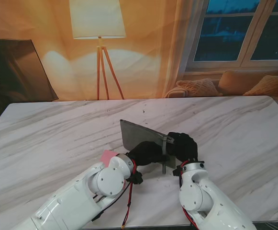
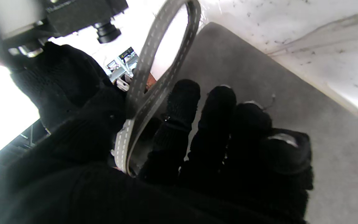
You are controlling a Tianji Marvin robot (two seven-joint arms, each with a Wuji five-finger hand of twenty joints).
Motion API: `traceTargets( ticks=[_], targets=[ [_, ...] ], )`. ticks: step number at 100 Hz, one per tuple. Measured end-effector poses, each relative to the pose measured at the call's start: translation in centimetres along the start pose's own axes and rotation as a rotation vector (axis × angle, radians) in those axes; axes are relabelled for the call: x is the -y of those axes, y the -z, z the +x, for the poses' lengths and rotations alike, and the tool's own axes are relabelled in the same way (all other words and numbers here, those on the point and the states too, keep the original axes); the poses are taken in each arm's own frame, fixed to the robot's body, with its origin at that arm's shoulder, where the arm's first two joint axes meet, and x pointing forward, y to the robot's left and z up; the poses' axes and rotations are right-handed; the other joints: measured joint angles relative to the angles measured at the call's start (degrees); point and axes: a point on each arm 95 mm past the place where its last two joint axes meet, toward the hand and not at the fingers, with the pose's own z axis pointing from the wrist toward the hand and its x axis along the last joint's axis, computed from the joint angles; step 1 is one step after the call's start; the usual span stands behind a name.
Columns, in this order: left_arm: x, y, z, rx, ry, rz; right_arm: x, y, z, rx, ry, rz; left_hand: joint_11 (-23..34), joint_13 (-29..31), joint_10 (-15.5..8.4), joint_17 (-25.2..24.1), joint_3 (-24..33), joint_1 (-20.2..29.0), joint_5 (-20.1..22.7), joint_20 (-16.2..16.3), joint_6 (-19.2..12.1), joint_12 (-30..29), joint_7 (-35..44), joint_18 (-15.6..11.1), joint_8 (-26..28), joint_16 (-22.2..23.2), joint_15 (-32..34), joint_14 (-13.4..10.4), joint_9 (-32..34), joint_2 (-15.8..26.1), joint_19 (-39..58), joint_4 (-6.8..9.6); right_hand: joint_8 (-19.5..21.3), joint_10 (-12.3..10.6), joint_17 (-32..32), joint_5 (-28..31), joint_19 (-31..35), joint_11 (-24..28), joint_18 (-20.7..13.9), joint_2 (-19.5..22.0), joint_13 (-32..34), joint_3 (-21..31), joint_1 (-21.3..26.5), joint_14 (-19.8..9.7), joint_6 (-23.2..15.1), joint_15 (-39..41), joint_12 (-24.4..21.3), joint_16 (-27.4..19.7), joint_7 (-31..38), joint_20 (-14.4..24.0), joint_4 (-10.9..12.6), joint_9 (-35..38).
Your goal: Collect documents into a storage pouch
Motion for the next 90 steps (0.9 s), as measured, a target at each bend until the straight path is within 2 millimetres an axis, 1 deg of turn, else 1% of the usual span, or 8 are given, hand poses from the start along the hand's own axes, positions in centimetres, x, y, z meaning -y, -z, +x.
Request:
traceTargets(
  ticks=[8, 21, 28, 34, 49, 62, 78, 90],
  targets=[
    [-0.01, -0.11, 0.00, 0.011, -0.015, 0.026, -0.01, 0.07, 0.13, -0.007, 0.011, -0.004, 2.1, 1.2, -0.6, 1.6, 0.0, 0.1, 0.3, -0.7, -0.2, 1.7, 4.8, 0.2, 2.6, 1.0, 1.6, -0.2, 0.8, -2.2, 1.6, -0.62, 0.0, 0.1, 0.3, 0.0, 0.0, 0.0, 0.0, 0.0, 0.0, 0.0, 0.0, 0.1, 0.1, 0.4, -0.1, 0.1, 0.0, -0.4, 0.0, 0.0],
    [-0.16, -0.20, -0.01, 0.037, -0.019, 0.040, -0.04, 0.25, 0.37, -0.013, 0.009, -0.004, 2.1, 1.6, -1.2, 2.2, 4.5, 4.0, -2.5, -2.0, -2.0, 2.7, 11.0, 0.2, 2.6, 1.1, 2.1, -0.3, 1.5, -7.6, 1.9, -1.94, 0.0, 0.2, 0.4, 0.0, 0.1, 0.1, 0.1, 0.0, 0.0, 0.0, 0.0, 0.1, 0.3, 0.5, -0.1, 0.7, 0.0, -0.8, 0.0, 0.0],
    [-0.27, -0.18, -0.03, 0.044, -0.022, 0.043, -0.03, 0.32, 0.49, -0.017, 0.011, -0.003, 2.7, 1.7, -1.4, 2.4, 7.7, 5.7, -3.2, -2.1, -3.2, 2.7, 13.4, 0.2, 2.6, 1.1, 2.1, -0.4, 1.5, -9.9, 1.9, -3.49, 0.0, 0.3, 0.4, 0.0, 0.1, 0.1, 0.3, 0.1, 0.0, 0.0, 0.0, 0.1, 0.5, 0.6, -0.1, 0.7, 0.0, -0.9, 0.0, 0.0],
    [-0.34, -0.16, -0.02, 0.046, -0.024, 0.047, -0.03, 0.35, 0.55, -0.019, 0.010, -0.002, 2.7, 1.7, -1.4, 2.4, 10.3, 6.7, -3.7, -2.1, -3.4, 2.7, 14.5, 0.2, 2.6, 1.1, 2.1, -0.4, 1.5, -10.8, 1.9, -3.46, 0.0, 0.3, 0.4, 0.0, 0.1, 0.1, 0.4, 0.1, 0.0, 0.0, 0.0, 0.1, 0.6, 0.6, -0.1, 0.7, 0.1, -0.9, 0.0, 0.0],
    [-0.55, -0.08, 0.01, 0.055, -0.018, 0.041, -0.09, 0.38, 0.55, -0.015, 0.003, 0.005, 0.2, 0.9, -1.6, 1.0, 16.1, 6.7, -4.8, -3.1, -3.4, 2.7, 10.2, 0.2, 0.9, 0.7, 0.5, -0.4, 1.3, -11.3, 0.9, -3.40, 0.0, 0.7, 0.4, 0.0, 0.1, 0.4, 0.6, 0.2, 0.6, 0.0, 0.0, 0.1, 0.8, 0.7, -0.1, 0.7, 0.1, -1.0, 0.1, 0.0],
    [-0.72, -0.02, 0.14, 0.058, 0.004, 0.020, -0.29, 0.46, 0.38, 0.000, -0.011, 0.013, -2.5, 0.9, -1.3, 0.3, 18.4, 10.0, -4.8, -2.8, -3.0, 3.6, 7.4, 0.1, -0.6, 0.3, -0.4, -0.4, 1.3, -11.8, 0.2, -3.41, -0.1, 0.8, 0.4, 0.0, 0.1, 0.4, 0.6, 0.2, 0.6, 0.0, 0.0, 0.1, 0.8, 0.7, -0.1, 0.8, 0.2, -1.1, 0.1, 0.0],
    [-0.58, 0.01, 0.45, 0.051, -0.011, 0.029, -0.37, 0.50, 0.33, 0.007, -0.014, 0.007, -3.2, 0.7, -1.3, 0.1, 18.1, 10.4, -4.8, -2.7, -2.6, 4.2, 6.7, 0.1, -3.2, 0.0, -0.9, -0.4, 1.3, -12.0, -0.3, -3.42, -0.1, 0.8, 0.4, 0.0, 0.2, 0.5, 0.6, 0.2, 0.6, 0.0, 0.0, 0.1, 0.9, 0.7, -0.1, 0.8, 0.2, -1.5, 0.1, 0.0],
    [-0.57, 0.12, 0.37, 0.057, 0.003, 0.051, -0.36, 0.50, 0.30, 0.011, -0.012, 0.008, -2.7, -1.5, -1.2, -2.0, 8.6, 4.7, -4.9, -1.3, -2.1, 1.6, 3.7, 0.0, -3.1, -0.1, -1.7, -0.1, -1.1, -8.4, -1.6, -3.42, -0.1, 0.8, 0.4, 0.0, 0.2, 0.5, 0.6, 0.2, 0.6, 0.0, 0.0, 0.1, 0.9, 0.7, -0.1, 0.8, 0.2, -1.5, 0.1, 0.0]
  ],
)
